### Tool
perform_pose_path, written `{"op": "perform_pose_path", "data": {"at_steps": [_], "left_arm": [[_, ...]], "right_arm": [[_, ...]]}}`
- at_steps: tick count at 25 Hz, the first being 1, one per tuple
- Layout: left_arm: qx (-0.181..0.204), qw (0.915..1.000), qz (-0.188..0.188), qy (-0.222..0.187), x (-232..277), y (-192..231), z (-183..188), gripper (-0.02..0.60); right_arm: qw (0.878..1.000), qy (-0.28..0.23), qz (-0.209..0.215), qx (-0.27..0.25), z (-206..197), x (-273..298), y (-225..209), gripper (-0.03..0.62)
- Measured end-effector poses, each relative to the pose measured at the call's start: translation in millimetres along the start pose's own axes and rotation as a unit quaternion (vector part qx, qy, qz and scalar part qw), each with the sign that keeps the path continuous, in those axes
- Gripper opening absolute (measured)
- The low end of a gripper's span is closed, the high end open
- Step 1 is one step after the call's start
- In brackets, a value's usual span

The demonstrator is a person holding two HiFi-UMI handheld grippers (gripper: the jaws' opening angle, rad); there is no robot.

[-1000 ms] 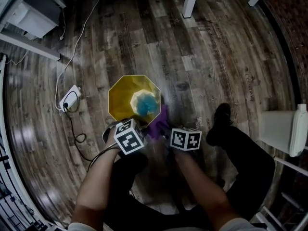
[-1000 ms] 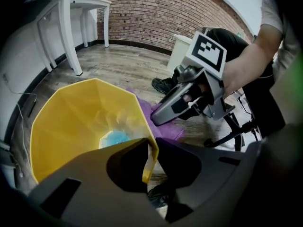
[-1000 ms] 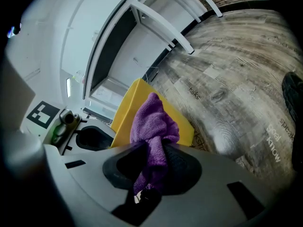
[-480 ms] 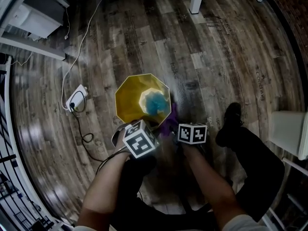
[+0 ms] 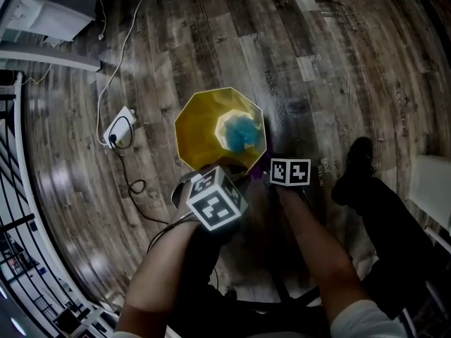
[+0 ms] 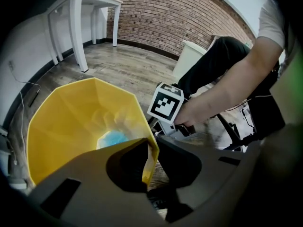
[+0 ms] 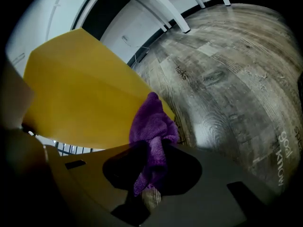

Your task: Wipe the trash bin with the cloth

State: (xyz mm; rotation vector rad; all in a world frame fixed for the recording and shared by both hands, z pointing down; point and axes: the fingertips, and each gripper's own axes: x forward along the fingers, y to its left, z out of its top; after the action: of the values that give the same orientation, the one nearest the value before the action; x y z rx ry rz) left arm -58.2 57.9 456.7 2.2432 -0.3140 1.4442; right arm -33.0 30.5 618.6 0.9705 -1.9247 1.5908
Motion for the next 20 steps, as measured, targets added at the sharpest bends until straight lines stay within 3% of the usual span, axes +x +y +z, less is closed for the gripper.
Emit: {"op": "perform_pose_path", "data": {"at_steps": [6,14,20], "left_arm": [[-0.027,0.9996,0.008,-0.01,-1,4,6,0.055],[-0.088,0.9949,0.036,-0.032,-1,16,16,0.055],[-0.112,0.9911,0.043,-0.057,-1,23,25,0.055]], "right_arm": [[0.999,0.026,-0.023,-0.012,-2,27,-20,0.089],[0.997,0.033,-0.065,-0.035,4,61,-42,0.089],[0.995,0.031,-0.083,-0.036,7,72,-49,0.089]]}}
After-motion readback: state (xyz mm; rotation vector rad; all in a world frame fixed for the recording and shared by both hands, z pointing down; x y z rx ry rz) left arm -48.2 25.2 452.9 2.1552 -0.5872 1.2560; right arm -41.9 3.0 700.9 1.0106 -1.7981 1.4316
